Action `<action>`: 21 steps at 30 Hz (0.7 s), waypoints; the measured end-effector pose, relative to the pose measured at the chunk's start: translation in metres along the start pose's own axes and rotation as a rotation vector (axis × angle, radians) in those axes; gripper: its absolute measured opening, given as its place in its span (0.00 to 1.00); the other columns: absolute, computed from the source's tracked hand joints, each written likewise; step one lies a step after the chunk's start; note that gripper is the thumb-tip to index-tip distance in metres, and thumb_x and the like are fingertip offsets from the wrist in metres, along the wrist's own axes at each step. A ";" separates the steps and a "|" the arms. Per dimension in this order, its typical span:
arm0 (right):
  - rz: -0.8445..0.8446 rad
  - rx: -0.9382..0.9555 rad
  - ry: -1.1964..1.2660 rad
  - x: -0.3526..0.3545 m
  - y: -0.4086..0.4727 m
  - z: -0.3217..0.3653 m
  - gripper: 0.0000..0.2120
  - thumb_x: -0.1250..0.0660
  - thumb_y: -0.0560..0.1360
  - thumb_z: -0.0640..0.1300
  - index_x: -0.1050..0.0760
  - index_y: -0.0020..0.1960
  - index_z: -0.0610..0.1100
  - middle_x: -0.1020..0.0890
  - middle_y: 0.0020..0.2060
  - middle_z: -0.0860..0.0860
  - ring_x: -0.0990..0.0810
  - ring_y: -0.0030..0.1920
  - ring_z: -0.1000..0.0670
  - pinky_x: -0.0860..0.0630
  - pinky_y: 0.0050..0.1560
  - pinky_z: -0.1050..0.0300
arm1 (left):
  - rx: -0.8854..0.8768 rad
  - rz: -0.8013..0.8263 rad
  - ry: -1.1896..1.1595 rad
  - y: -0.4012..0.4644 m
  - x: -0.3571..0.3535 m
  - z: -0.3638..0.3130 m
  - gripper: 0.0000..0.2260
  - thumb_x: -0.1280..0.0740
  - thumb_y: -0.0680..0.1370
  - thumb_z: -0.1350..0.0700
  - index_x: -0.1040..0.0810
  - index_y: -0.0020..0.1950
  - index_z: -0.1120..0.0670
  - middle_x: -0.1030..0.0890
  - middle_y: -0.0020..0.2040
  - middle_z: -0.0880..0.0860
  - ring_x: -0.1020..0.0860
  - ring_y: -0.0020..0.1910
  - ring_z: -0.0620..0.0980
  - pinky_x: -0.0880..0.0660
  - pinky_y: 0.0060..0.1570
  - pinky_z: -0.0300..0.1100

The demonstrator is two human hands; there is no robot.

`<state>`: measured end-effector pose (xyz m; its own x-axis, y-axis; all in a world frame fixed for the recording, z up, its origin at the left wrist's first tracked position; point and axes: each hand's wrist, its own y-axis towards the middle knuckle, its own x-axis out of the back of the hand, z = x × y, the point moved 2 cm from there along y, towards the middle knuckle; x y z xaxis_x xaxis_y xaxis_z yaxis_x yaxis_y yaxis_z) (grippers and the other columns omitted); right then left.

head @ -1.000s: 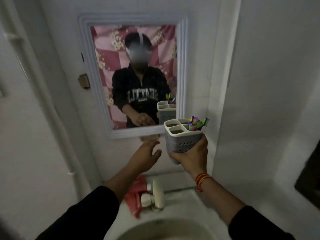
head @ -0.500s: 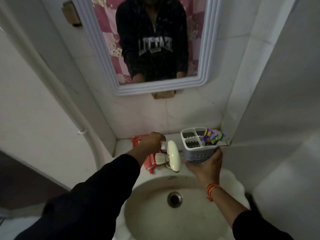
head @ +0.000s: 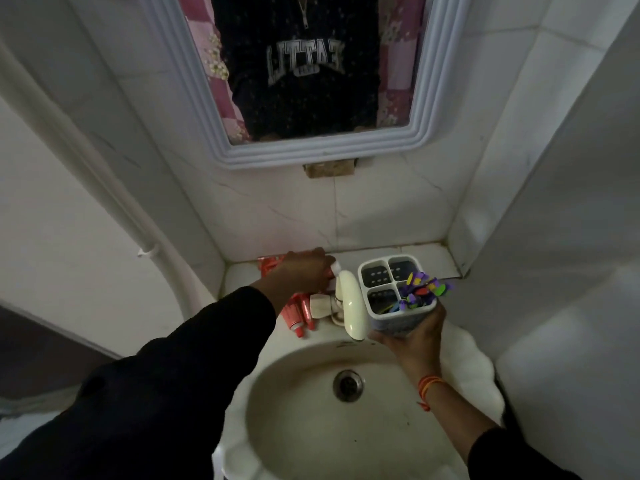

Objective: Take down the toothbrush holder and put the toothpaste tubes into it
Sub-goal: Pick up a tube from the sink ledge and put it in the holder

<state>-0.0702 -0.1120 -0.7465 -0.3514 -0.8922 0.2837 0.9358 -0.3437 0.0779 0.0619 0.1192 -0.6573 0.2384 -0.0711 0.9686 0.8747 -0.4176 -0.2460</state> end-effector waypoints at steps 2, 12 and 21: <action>0.023 -0.045 0.019 0.002 0.002 -0.004 0.61 0.11 0.44 0.48 0.39 0.70 0.49 0.26 0.66 0.47 0.22 0.64 0.46 0.18 0.58 0.48 | -0.024 0.011 0.005 -0.001 0.011 -0.003 0.23 0.36 0.78 0.39 0.29 0.69 0.47 0.23 0.56 0.54 0.19 0.52 0.58 0.24 0.48 0.49; 0.111 -0.052 -0.027 0.010 0.003 0.004 0.57 0.12 0.51 0.42 0.42 0.71 0.48 0.21 0.62 0.49 0.21 0.61 0.48 0.24 0.50 0.75 | -0.098 0.064 0.084 -0.001 0.113 -0.058 0.33 0.26 0.71 0.37 0.29 0.74 0.38 0.21 0.64 0.50 0.23 0.62 0.53 0.28 0.54 0.47; 0.126 -0.026 0.050 0.014 0.000 0.016 0.51 0.13 0.52 0.35 0.37 0.66 0.53 0.23 0.55 0.61 0.23 0.54 0.63 0.27 0.48 0.78 | -0.164 0.095 0.178 0.008 0.126 -0.147 0.23 0.18 0.66 0.51 0.15 0.61 0.49 0.17 0.54 0.53 0.19 0.55 0.53 0.18 0.47 0.45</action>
<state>-0.0749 -0.1194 -0.7269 -0.2323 -0.9422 0.2416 0.9719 -0.2345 0.0199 0.0373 -0.0260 -0.5319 0.2251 -0.2691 0.9364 0.7684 -0.5419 -0.3404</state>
